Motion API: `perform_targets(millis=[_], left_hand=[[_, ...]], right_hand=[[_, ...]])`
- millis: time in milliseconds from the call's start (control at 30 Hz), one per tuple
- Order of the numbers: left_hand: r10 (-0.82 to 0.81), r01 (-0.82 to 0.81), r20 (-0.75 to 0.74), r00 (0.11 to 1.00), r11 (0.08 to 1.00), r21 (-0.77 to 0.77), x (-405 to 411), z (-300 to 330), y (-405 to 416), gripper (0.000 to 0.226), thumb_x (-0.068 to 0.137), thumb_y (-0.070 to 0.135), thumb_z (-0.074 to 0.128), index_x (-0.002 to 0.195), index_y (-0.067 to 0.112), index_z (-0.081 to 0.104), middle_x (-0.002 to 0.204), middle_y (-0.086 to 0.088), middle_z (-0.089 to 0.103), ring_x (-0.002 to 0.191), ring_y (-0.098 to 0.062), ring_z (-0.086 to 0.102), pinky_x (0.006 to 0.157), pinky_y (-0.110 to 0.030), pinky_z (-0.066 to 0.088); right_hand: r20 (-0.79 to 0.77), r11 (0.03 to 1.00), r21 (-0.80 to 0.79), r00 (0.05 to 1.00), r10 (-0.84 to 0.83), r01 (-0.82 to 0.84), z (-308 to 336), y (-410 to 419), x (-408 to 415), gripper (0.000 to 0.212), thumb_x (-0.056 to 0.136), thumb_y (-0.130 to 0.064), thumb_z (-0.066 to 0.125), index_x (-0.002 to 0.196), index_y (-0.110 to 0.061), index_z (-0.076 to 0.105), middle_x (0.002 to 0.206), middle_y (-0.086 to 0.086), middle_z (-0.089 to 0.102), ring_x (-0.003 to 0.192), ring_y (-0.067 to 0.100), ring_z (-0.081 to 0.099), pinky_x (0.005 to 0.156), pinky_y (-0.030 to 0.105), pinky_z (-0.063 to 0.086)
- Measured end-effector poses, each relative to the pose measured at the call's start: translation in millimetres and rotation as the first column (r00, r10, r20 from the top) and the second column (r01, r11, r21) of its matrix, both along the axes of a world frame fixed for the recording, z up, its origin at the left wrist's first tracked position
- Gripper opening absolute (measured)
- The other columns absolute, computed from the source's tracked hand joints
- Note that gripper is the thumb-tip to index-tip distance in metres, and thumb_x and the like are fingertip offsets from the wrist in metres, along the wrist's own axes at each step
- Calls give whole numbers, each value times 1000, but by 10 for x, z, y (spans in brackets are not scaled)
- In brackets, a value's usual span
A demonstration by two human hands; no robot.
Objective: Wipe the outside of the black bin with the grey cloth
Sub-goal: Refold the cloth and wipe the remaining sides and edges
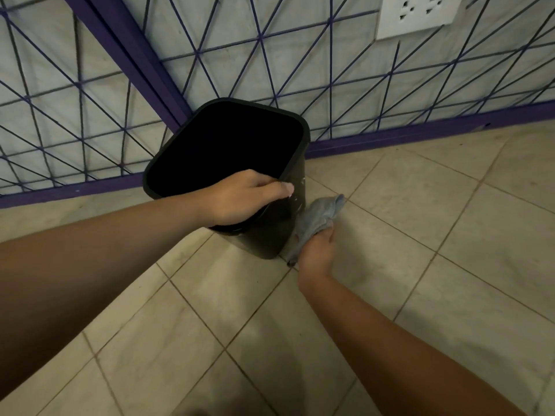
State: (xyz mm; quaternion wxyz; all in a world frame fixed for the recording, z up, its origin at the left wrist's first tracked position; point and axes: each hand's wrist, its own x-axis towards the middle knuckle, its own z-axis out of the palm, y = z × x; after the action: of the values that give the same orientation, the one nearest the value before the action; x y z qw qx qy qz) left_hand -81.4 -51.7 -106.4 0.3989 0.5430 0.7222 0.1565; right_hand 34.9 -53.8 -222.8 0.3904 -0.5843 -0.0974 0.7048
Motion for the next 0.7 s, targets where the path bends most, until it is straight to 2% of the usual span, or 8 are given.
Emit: perform_targets(millis=[67, 133, 233, 333, 400, 467, 633, 700], left_hand=[[38, -37, -15, 999, 998, 58, 43, -32, 58, 44, 97, 50, 52, 89, 13, 74, 94, -4, 74, 91, -14, 68, 90, -38, 51], [95, -92, -29, 995, 991, 101, 84, -25, 119, 47, 97, 50, 52, 78, 11, 70, 82, 4, 72, 81, -8, 66, 81, -31, 50], [219, -212, -34, 975, 967, 144, 98, -52, 225, 60, 96, 54, 50, 98, -3, 71, 97, -24, 70, 90, -33, 67, 84, -46, 50], [336, -336, 24, 942, 929, 153, 75, -71, 308, 65, 94, 54, 54, 100, -9, 69, 82, -18, 64, 78, -34, 64, 75, -45, 48], [365, -376, 106, 925, 918, 128, 58, -89, 342, 57, 95, 48, 56, 81, -5, 69, 74, -14, 66, 70, -31, 64, 73, -40, 51], [360, -384, 184, 914, 917, 110, 60, -85, 351, 45, 97, 42, 57, 63, 12, 55, 60, -5, 53, 56, -20, 51, 62, -31, 44], [369, -403, 258, 893, 910, 94, 45, -79, 355, 42, 97, 40, 59, 62, 18, 46, 58, -2, 42, 62, -23, 42, 64, -33, 39], [358, -390, 244, 901, 916, 95, 42, -82, 351, 43, 97, 41, 58, 63, 15, 49, 59, -4, 43, 60, -21, 43, 62, -31, 39]], right_hand=[[-106, 998, 64, 994, -10, 17, 80, -64, -67, 37, 114, -33, 29, 147, -29, 47, 160, 15, 46, 139, 38, 54, 114, 45, 47], [-57, 991, 134, 998, 30, -23, 142, -138, -93, 23, 114, -36, 28, 119, -37, 51, 144, 6, 57, 129, 30, 59, 105, 40, 52], [85, 895, 435, 994, 69, -99, 199, -287, -80, 28, 114, -37, 26, 100, -34, 50, 101, -4, 57, 95, 12, 56, 85, 34, 49], [131, 741, 658, 989, 65, -136, 228, -435, -97, 22, 104, -37, 29, 108, -33, 50, 99, -4, 56, 86, 1, 55, 82, 21, 48], [167, 658, 725, 979, 119, -203, 251, -473, -146, 24, 106, -40, 32, 127, -41, 44, 121, -3, 58, 107, 5, 59, 95, 24, 52], [231, 590, 762, 963, 136, -266, 265, -471, -190, 34, 102, -47, 38, 136, -46, 37, 134, -1, 51, 121, 15, 58, 105, 34, 53], [366, 490, 805, 930, 30, -333, 161, -332, -227, 29, 101, -43, 45, 128, -32, 44, 115, -15, 47, 107, 17, 59, 95, 41, 56], [363, 504, 800, 932, 23, -324, 147, -290, -200, 25, 101, -44, 44, 124, -34, 45, 113, -11, 51, 105, 21, 60, 93, 41, 57]])
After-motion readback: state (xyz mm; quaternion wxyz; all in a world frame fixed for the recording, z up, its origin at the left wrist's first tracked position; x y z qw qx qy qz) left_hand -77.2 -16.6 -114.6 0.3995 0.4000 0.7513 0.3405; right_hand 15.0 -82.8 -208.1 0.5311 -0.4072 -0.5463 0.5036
